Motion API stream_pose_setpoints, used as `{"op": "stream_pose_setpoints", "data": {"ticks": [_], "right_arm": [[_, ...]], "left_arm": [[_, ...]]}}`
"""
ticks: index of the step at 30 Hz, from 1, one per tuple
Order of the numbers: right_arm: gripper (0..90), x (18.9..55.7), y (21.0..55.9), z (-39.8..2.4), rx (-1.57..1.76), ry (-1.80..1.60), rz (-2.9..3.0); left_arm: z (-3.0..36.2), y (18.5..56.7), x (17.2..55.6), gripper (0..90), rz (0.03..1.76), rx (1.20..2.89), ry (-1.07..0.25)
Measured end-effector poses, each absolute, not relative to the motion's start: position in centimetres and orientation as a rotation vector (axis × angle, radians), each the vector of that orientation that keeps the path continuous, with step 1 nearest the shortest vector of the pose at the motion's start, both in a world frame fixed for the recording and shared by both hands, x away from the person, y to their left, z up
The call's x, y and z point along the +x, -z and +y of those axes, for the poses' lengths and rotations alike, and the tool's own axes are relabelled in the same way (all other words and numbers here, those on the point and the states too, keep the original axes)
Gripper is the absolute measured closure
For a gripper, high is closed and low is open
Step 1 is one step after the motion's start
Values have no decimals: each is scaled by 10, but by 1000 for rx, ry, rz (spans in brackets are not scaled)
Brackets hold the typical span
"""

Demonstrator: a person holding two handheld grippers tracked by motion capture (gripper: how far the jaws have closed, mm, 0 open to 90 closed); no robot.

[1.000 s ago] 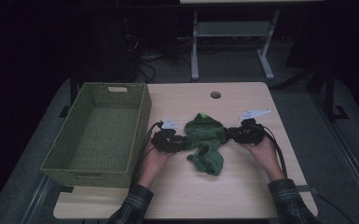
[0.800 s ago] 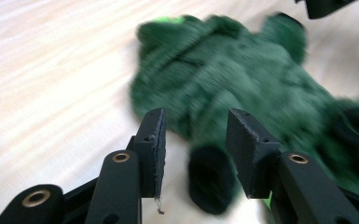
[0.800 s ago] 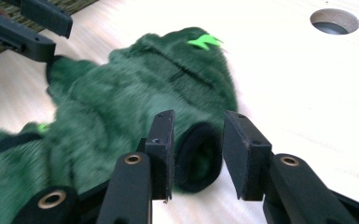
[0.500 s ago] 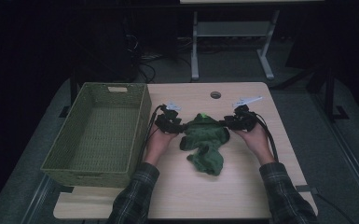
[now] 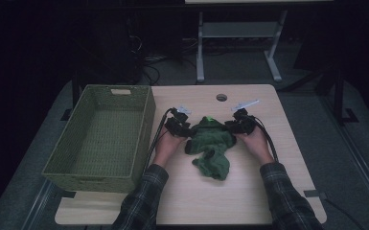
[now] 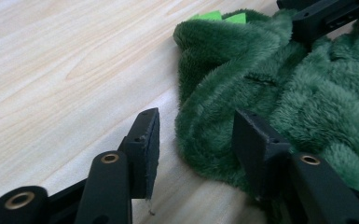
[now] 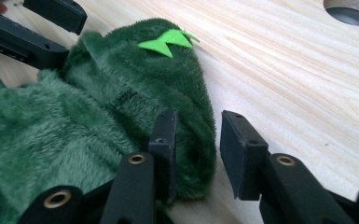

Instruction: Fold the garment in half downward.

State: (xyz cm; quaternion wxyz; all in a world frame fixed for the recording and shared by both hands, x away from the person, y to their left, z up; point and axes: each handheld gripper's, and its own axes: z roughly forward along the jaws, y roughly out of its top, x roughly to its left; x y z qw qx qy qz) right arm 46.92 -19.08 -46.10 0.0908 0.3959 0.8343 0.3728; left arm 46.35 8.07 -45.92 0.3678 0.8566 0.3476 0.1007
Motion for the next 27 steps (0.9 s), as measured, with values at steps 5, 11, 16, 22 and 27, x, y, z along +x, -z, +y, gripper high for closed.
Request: {"op": "stream_pose_setpoints", "data": {"ticks": [5,11,16,22,27], "right_arm": [[745,472,464,-186,1164,-1075,2504],[856,471,462,-186,1164,-1074,2502],[862,470,459,-190,1165,-1084,2502],[863,467,453,-195,1169,-1138,2477],[867,464,444,-199,1160,-1186,2443]], "left_arm": [[79,464,465,573,899,2204,-251],[78,465,466,780,889,2231,-231],[77,460,467,842,873,2229,-240],[77,446,467,861,835,2189,-268],[76,434,467,861,790,2180,-303]]}}
